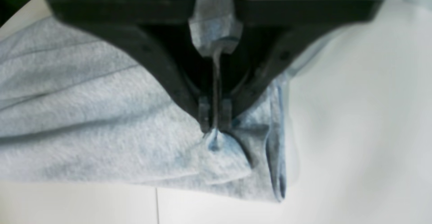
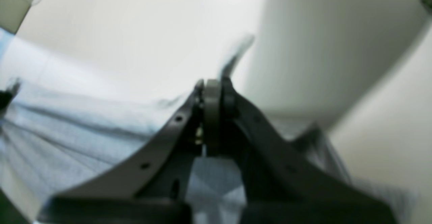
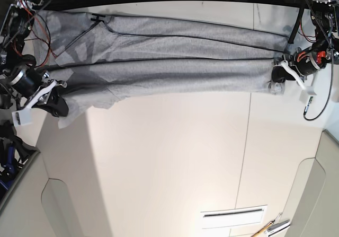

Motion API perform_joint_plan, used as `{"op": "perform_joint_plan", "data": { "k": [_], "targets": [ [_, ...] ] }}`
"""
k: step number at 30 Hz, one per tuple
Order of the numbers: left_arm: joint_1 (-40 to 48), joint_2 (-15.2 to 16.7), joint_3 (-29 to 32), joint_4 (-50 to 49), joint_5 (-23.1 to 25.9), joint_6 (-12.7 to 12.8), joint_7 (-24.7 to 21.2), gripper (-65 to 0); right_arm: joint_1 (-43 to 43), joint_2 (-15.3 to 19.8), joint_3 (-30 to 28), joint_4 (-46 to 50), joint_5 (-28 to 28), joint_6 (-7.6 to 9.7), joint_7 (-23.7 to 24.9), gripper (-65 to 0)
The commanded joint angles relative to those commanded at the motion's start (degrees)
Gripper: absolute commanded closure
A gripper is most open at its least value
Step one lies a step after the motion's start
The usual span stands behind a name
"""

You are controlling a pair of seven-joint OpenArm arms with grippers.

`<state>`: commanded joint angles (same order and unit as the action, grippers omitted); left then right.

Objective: Fold the T-shirt properly
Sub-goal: 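Regrasp the loose sleeve end with the right gripper and tuck it in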

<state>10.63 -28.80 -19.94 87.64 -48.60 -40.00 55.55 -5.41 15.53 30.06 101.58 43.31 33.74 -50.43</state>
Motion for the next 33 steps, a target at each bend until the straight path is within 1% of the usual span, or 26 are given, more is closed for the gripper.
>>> {"op": "perform_joint_plan", "data": {
  "k": [2,4,9,13,14,15,16,17,18,19,21,22,23,25,26,27,28,29,30,31,33],
  "targets": [
    [0.0,-0.1,0.0,0.0,0.0,0.0,0.0,0.0,-5.6,0.0,1.8,5.0,1.0,0.0,0.0,0.0],
    [0.0,-0.1,0.0,0.0,0.0,0.0,0.3,0.0,-10.5,0.0,2.7,8.0,1.7,-0.02,0.1,0.0],
    [0.0,-0.1,0.0,0.0,0.0,0.0,0.9,0.0,-17.8,-0.7,2.7,8.5,1.7,-0.09,0.5,0.0],
    [0.0,-0.1,0.0,0.0,0.0,0.0,0.8,0.0,-21.3,-2.3,2.7,8.5,-0.2,-0.09,1.0,0.0],
    [0.0,-0.1,0.0,0.0,0.0,0.0,0.8,0.0,-21.8,-2.4,2.7,8.5,-0.6,-0.09,1.3,-1.1],
    [0.0,-0.1,0.0,0.0,0.0,0.0,0.7,0.0,-22.3,-2.4,2.7,8.5,-0.9,-0.13,1.8,-11.0],
    [0.0,-0.1,0.0,0.0,-0.1,0.0,0.5,0.0,-22.6,-2.4,2.7,8.5,-1.1,-0.55,2.5,-20.7],
    [0.0,-0.1,0.0,0.0,-0.1,0.0,0.5,0.0,-22.7,-2.4,2.7,8.5,-1.0,-0.59,2.6,-27.7],
    [0.0,-0.1,0.0,0.0,-0.1,0.0,0.4,-0.2,-22.7,-2.4,2.7,8.5,-0.8,-0.81,2.6,-31.1],
    [0.0,-0.1,0.0,0.0,-0.1,0.0,0.5,-4.2,-22.7,-2.3,2.7,8.5,-0.5,-0.98,2.6,-31.2],
    [0.0,-0.1,0.0,0.0,-0.3,0.0,0.9,-13.5,-22.7,-2.4,3.2,8.6,1.5,-0.96,2.4,-31.2],
    [0.0,-0.1,0.0,0.0,-0.5,0.0,0.9,-16.8,-22.7,-2.4,3.5,8.9,2.2,-0.96,2.2,-31.2],
    [0.0,-0.1,0.0,0.0,-0.5,0.0,0.9,-18.4,-22.7,-2.4,4.0,9.5,2.6,-0.96,2.2,-31.2],
    [0.0,-0.1,0.0,0.0,-0.7,0.0,0.9,-18.5,-22.5,-2.4,4.7,11.2,2.8,-0.96,2.5,-31.0],
    [0.0,-0.1,0.0,0.0,-1.3,0.0,0.9,-18.5,-22.2,-2.4,5.1,11.8,2.6,-0.94,3.2,-31.0],
    [0.0,-0.1,0.0,0.0,-1.9,0.0,0.9,-18.5,-21.5,-2.4,5.4,11.9,1.7,-0.96,4.5,-29.5],
    [0.0,-0.2,0.0,0.0,-2.7,0.0,0.9,-18.5,-20.5,-2.4,5.5,11.8,0.3,-0.98,5.9,-24.6],
    [0.0,-0.3,0.0,0.0,-3.7,0.0,0.9,-18.5,-19.3,-2.4,5.6,11.7,-1.3,-0.98,7.5,-16.6],
    [0.0,-0.5,0.0,0.0,-4.8,0.0,0.9,-18.5,-17.9,-2.4,5.6,11.6,-3.2,-0.98,8.5,-7.0],
    [0.0,-0.7,0.0,0.0,-5.5,0.0,0.9,-18.5,-16.4,-2.3,5.6,11.1,-5.1,-0.98,9.1,0.0],
    [0.0,-0.8,0.0,0.0,-5.9,0.0,0.9,-18.6,-13.4,-2.2,5.6,9.1,-8.7,-0.98,10.1,0.0]
  ]
}}
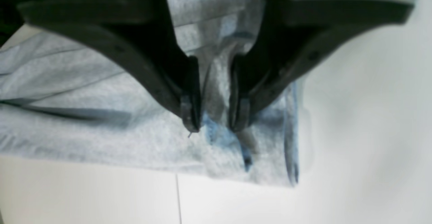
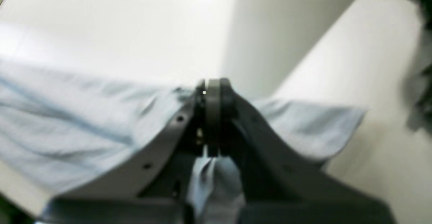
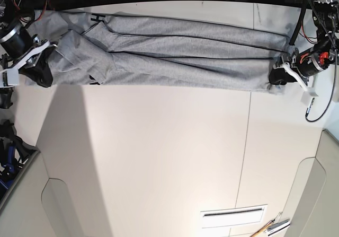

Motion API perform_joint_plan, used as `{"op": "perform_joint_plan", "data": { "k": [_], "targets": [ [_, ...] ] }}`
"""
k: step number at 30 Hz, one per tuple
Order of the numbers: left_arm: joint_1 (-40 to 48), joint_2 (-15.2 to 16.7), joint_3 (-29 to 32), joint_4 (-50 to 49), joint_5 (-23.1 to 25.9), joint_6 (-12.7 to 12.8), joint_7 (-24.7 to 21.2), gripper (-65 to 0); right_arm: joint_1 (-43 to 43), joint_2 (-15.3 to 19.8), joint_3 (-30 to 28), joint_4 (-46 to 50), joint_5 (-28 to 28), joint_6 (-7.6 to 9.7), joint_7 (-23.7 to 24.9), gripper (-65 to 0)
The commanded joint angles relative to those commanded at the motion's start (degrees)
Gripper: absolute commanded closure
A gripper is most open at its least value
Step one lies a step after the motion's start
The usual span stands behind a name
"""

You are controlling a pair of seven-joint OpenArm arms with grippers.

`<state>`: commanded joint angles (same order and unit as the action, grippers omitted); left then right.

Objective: Fold the T-shirt properly
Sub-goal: 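Regrasp the loose sleeve end with the right gripper and tuck it in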

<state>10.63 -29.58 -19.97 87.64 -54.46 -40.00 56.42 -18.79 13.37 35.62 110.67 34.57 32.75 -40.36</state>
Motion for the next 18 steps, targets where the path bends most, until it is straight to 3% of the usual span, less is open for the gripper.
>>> {"op": "perform_joint_plan", "data": {
  "k": [8,12,15,18],
  "targets": [
    [0.0,0.0,0.0,0.0,0.0,0.0,0.0,-19.5,1.9,3.1,0.0,-16.7,-2.2,0.02,-1.0,0.0],
    [0.0,0.0,0.0,0.0,-0.7,0.0,0.0,-37.2,1.7,3.1,0.0,-23.1,1.4,0.07,-1.4,0.0],
    [0.0,0.0,-2.2,0.1,-3.5,0.0,0.0,-37.6,1.9,3.1,0.0,-22.1,5.9,0.7,-1.5,0.0],
    [0.0,0.0,-8.1,0.2,-4.9,0.0,1.5,-37.6,1.9,3.1,0.3,-18.6,6.6,0.68,-2.4,0.0]
  ]
}}
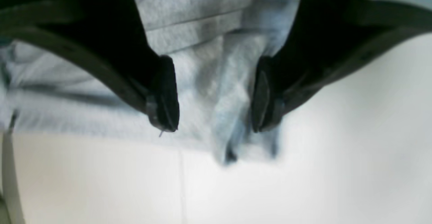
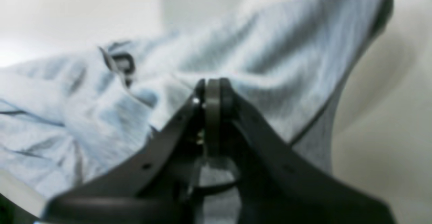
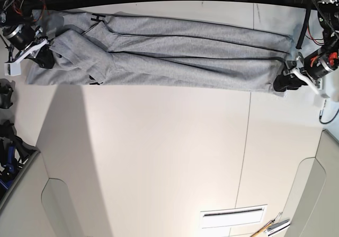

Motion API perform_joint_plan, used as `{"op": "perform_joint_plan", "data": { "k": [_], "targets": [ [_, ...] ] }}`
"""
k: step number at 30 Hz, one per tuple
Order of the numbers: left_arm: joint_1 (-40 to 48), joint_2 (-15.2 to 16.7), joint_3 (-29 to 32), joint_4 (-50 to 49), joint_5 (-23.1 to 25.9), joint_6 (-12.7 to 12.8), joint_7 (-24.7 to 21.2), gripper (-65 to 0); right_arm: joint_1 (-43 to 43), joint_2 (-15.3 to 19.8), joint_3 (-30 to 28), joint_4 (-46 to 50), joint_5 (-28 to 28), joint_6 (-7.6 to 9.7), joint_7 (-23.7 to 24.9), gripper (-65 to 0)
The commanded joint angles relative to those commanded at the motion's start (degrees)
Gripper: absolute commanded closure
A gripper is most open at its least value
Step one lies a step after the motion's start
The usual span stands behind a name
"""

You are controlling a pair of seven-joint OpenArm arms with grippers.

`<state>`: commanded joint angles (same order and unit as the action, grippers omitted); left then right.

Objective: Fold the T-shirt properly
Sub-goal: 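Regrasp the loose sleeve end with the right gripper and tuck it in, then release with the right gripper and pinch the strip's end with the left gripper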

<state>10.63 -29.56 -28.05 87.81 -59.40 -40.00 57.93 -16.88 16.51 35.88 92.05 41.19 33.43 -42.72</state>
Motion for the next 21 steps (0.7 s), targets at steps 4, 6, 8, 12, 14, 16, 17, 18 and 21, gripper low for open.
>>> {"op": "perform_joint_plan", "data": {
  "k": [4,6,8,12,14,16,17,18,21],
  "targets": [
    [0.3,0.0,-6.2,0.0,-1.6,0.0,6.3,-37.6,0.0,0.0,1.3,4.6,2.2,0.0,-2.3,0.0],
    [1.6,0.0,-6.6,0.0,-2.5,0.0,7.5,-37.9,-0.1,-0.1,1.8,6.4,3.8,0.02,-3.7,0.0],
    [3.8,0.2,-6.0,0.0,-2.5,0.0,7.4,-43.2,-0.1,-0.2,1.8,7.4,3.8,0.02,-4.6,0.0],
    [7.8,0.2,-5.7,-0.2,0.6,0.0,1.4,-44.8,-0.2,-0.2,1.8,7.2,3.8,0.02,-5.5,0.0],
    [8.6,0.3,-5.6,-0.2,1.0,0.0,-0.3,-44.8,-0.9,-0.2,1.8,7.1,3.9,0.02,-5.3,0.0],
    [8.5,1.6,-5.6,-0.3,2.2,0.0,-0.5,-44.8,-2.0,-0.2,1.8,7.1,4.1,0.02,-5.1,0.0],
    [8.5,2.5,-5.6,-0.3,2.7,0.0,-1.0,-44.8,-2.3,-0.2,1.8,7.1,4.3,0.02,-5.1,0.0],
    [8.4,3.5,-5.6,-0.3,3.1,0.0,-1.3,-44.8,-2.4,-0.3,1.8,7.1,4.4,0.02,-5.1,0.0],
    [8.4,5.6,-5.5,-0.5,2.6,0.0,-1.4,-44.8,-2.4,-0.3,1.8,7.1,4.9,0.04,-5.1,0.0]
  ]
}}
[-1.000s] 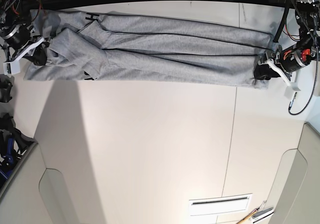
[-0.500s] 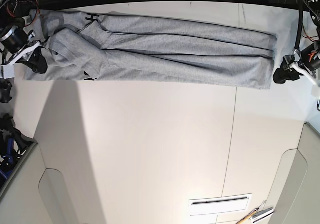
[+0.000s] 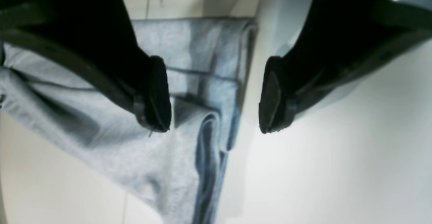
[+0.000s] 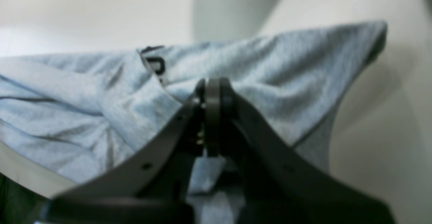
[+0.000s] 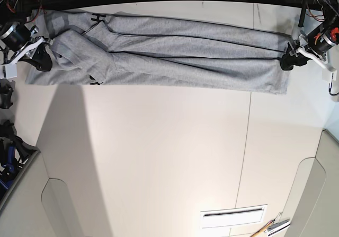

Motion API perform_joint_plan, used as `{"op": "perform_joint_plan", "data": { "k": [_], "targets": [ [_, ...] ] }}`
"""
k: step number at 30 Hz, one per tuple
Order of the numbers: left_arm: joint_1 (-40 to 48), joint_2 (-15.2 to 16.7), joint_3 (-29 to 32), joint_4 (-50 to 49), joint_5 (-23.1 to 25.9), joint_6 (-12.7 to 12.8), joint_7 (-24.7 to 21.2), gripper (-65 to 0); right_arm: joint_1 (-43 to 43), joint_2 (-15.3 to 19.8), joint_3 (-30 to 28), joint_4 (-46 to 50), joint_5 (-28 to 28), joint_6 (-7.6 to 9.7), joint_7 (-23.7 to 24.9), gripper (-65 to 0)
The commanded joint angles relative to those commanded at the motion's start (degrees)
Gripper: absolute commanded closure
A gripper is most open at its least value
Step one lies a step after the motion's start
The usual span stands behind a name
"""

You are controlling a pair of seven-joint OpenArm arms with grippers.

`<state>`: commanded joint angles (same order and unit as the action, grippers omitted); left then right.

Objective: Fold the T-shirt properly
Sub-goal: 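Release with the right gripper and pinch the strip's end with the left gripper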

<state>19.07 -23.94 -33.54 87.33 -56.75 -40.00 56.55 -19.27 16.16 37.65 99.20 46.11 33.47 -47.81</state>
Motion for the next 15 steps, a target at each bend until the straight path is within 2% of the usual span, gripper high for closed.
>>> {"op": "perform_joint_plan", "data": {
  "k": [4,12,13,14,15],
  "targets": [
    [0.0,1.3,0.7,0.0,-1.1,0.0,0.0,-44.8,0.0,0.0,0.0,0.0,0.0,-0.02,0.0,0.0],
    [0.0,1.4,8.8,0.0,-1.1,0.0,0.4,-44.1,0.0,0.0,0.0,0.0,0.0,-0.02,0.0,0.0],
    [0.0,1.4,9.0,0.0,-1.1,0.0,0.4,-40.2,0.0,0.0,0.0,0.0,0.0,-0.02,0.0,0.0],
    [0.0,1.4,8.9,0.0,-1.1,0.0,0.4,-32.0,0.0,0.0,0.0,0.0,0.0,-0.02,0.0,0.0],
    [0.0,1.2,8.9,0.0,-1.1,0.0,0.4,-19.9,0.0,0.0,0.0,0.0,0.1,-0.02,0.0,0.0]
  ]
}}
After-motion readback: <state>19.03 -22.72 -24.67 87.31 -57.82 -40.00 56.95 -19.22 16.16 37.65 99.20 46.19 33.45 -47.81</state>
